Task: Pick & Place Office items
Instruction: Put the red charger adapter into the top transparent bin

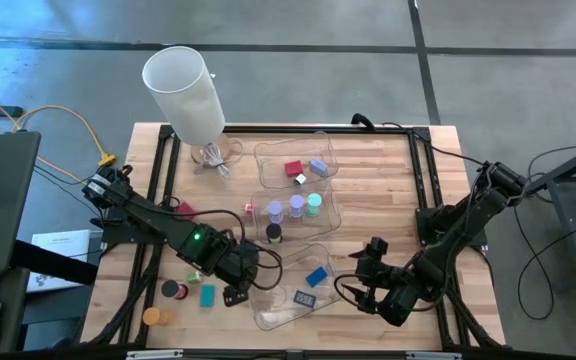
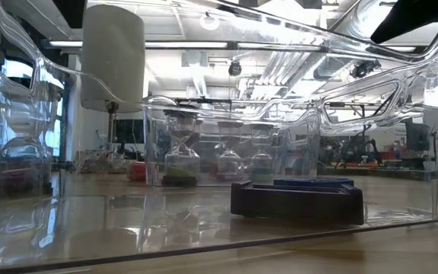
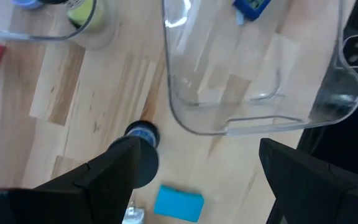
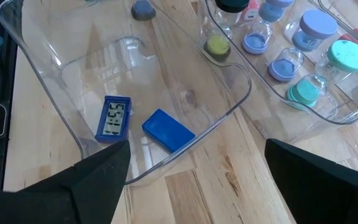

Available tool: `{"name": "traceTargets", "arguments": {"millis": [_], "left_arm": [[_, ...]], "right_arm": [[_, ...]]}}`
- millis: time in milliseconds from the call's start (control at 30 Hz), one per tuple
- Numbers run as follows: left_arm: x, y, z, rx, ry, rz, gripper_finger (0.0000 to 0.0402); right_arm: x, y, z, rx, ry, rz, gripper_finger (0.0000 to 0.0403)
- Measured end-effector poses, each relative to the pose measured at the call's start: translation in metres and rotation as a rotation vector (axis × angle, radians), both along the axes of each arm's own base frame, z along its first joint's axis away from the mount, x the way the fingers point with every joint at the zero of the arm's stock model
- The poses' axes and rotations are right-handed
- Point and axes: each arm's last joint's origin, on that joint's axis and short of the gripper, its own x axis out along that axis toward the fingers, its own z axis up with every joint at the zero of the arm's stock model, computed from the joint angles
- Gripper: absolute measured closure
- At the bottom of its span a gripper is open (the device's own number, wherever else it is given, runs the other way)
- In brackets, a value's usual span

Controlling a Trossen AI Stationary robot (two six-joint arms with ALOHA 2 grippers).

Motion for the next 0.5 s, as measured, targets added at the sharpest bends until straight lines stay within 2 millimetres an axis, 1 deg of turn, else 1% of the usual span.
{"name": "traceTargets", "arguments": {"millis": [233,500], "left_arm": [[0.006,0.0,0.002,-0.026,-0.056,0.009,0.008],[0.011,0.009,0.002,-0.03,-0.054,0.055,0.008]], "right_arm": [[0.001,0.003,0.001,0.038,-0.005,0.011,0.004],[-0.002,0.008,0.001,0.049,-0.016,0.031,0.0041]]}}
